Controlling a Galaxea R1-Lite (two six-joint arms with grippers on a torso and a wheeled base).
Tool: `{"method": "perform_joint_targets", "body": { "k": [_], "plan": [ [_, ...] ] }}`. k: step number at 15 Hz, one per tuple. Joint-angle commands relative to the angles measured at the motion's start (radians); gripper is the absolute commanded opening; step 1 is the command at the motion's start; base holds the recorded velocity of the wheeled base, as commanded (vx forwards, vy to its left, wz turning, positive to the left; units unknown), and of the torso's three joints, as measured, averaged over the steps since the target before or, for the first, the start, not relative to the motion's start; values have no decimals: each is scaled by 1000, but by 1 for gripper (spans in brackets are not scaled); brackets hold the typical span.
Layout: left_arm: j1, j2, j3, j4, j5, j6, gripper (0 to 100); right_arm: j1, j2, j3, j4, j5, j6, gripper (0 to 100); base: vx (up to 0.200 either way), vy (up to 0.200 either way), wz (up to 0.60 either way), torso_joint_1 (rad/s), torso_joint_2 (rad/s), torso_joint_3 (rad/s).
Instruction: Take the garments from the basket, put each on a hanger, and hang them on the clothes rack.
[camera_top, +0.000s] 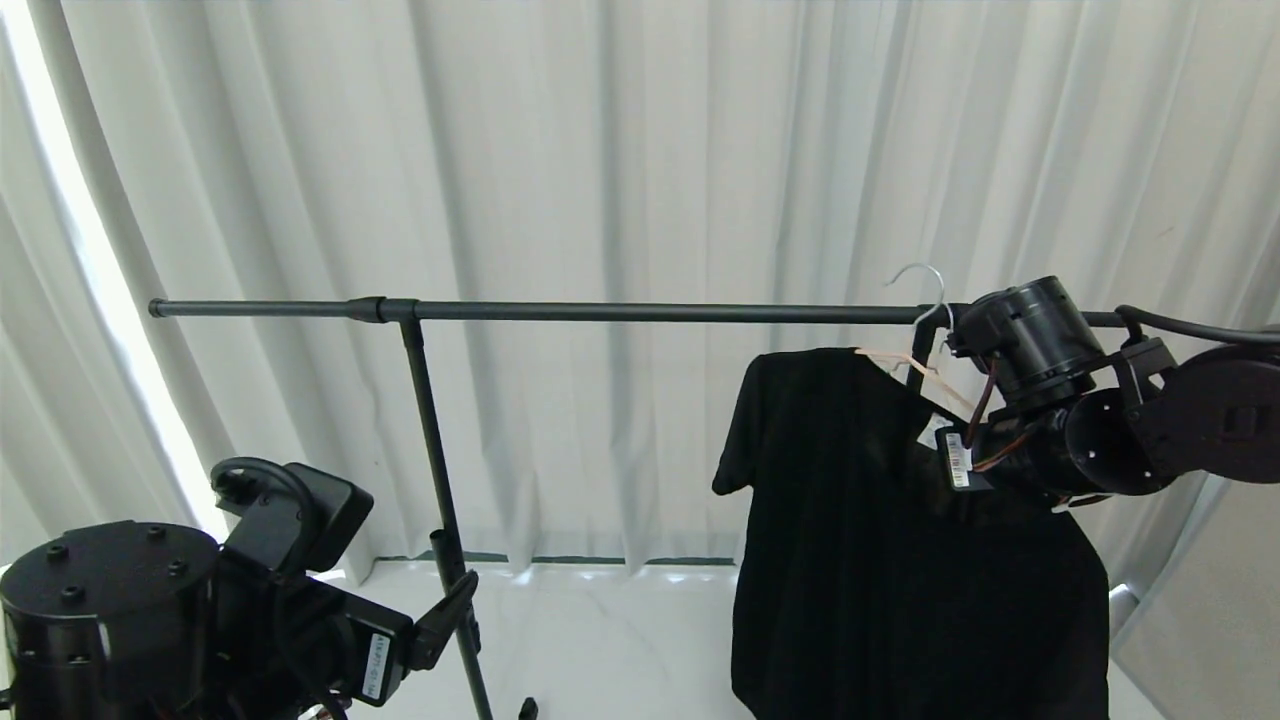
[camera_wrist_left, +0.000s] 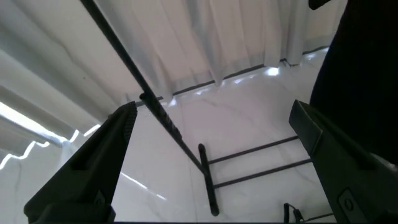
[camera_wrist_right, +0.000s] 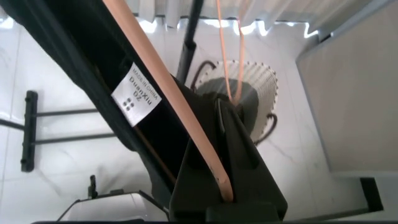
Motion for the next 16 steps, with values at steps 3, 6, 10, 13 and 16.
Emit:
{"method": "perform_joint_targets", "body": {
  "k": [3, 6, 10, 13, 16],
  "plan": [
    [-9, 15, -2, 0, -1, -1, 100, 7, 7, 1, 3, 0, -2, 0, 200, 0, 0, -1, 2, 2],
    [-11, 15, -2, 0, -1, 0, 100, 7, 12, 1, 23, -13, -1, 0, 200, 0, 0, 5, 5, 1],
    [-12, 11, 0, 0, -1, -1, 100, 7, 12, 6, 48, -13, 1, 0, 50, 0, 0, 2, 1, 1],
    [-12, 9, 0, 0, 1, -1, 100, 5, 27, 1, 52, -13, -1, 0, 0, 0, 0, 0, 0, 0],
    [-12, 14, 1, 0, -1, 0, 100, 5, 91, -2, 51, -15, 1, 0, 0, 0, 0, 0, 0, 0]
  ]
}}
